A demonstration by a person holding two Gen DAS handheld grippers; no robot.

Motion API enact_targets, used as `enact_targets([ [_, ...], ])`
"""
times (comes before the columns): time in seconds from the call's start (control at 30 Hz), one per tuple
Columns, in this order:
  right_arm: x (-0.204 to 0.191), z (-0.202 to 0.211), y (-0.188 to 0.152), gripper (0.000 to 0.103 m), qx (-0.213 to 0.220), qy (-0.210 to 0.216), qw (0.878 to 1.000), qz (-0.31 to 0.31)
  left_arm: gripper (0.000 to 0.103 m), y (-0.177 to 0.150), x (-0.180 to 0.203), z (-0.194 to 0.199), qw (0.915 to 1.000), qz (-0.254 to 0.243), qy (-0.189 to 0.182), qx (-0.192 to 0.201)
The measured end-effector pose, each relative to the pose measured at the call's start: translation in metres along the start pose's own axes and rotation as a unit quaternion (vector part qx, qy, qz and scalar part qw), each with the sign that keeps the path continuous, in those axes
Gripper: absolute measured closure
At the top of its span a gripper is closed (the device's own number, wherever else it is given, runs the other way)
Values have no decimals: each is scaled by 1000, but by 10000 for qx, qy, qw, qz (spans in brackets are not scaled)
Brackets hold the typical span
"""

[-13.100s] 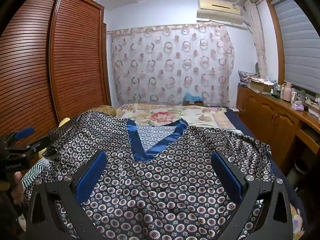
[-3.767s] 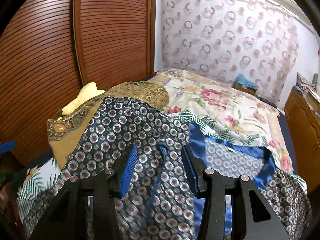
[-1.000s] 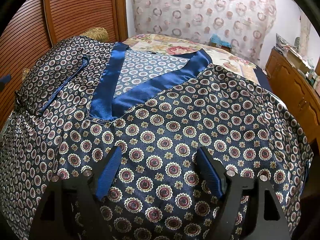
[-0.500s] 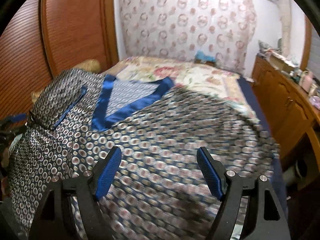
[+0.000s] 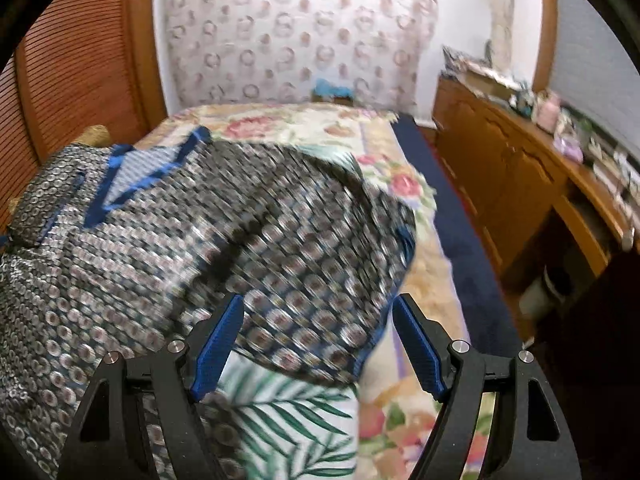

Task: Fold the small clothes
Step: 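Grasp the opposite shirt side with the right gripper and lift it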

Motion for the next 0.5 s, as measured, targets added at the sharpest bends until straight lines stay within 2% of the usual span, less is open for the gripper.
enact_targets([
  [0.17,7,-13,-17,26,-192,118,9994,-244,18,-11,13,-9,9998,-133,3,-162],
  [0.37,19,-22,-15,26,-313,209,9984,-427,18,-22,28,-15,9991,-304,-40,-280],
  [0.5,12,-27,-17,26,-342,344,9978,-462,18,-26,34,-20,9987,-363,-50,-354],
])
Point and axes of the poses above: each gripper's, at about its wrist camera, not at the fingertips, and z roughly against the way its jaws point, x to its right, y to its top, the point moved 9 cm from there along -z, roughly the way its jaws point, and after that the axes turned 14 degrees about z, right-handed, at the moved point
